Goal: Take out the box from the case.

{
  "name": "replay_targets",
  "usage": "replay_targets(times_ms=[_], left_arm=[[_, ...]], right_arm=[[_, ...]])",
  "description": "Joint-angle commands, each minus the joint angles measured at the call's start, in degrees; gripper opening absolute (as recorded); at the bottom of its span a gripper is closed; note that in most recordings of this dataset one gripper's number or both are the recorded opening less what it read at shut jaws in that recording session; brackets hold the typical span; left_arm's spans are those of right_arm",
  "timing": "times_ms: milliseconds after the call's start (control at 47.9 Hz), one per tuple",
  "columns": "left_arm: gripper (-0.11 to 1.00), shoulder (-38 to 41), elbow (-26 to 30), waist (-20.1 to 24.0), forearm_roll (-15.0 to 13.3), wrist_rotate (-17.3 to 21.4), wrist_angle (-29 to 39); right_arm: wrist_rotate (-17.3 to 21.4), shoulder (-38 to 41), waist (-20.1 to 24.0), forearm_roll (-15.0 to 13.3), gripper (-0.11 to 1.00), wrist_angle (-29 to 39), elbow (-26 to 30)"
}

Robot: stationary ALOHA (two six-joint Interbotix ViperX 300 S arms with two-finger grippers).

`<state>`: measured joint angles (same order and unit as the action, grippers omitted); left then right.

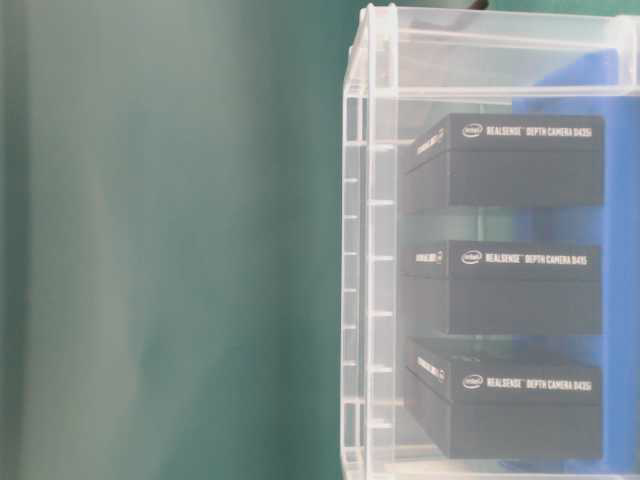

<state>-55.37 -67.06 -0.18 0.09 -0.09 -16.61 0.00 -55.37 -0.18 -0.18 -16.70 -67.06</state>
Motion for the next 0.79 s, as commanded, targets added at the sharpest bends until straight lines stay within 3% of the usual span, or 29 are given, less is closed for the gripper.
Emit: replay_targets(times_ms=[0, 334, 564, 772], left_arm=[[0.02, 0.97, 0.79, -0.09, 1.05, -0.26, 0.09], [0.02, -0.09, 4.66, -0.26, 1.14, -3.08, 3.25], [0.02, -0.44, 12.92, -1.14, 1.32, -4.57, 10.11], [0.02, 0.62, 21.18, -2.20, 1.32, -4.48, 17.58]], right_arm=[[-0.18, 1.14, -0.18, 0.00, 0.03, -0.26, 0.53], [0.79, 0.97, -0.53, 0.09, 0.03, 9.14, 7.82], [1.32, 0.79, -0.53, 0.18, 0.03, 17.40, 16.44], [1.41, 1.14, -0.53, 0.26, 0.03, 19.60, 21.18]])
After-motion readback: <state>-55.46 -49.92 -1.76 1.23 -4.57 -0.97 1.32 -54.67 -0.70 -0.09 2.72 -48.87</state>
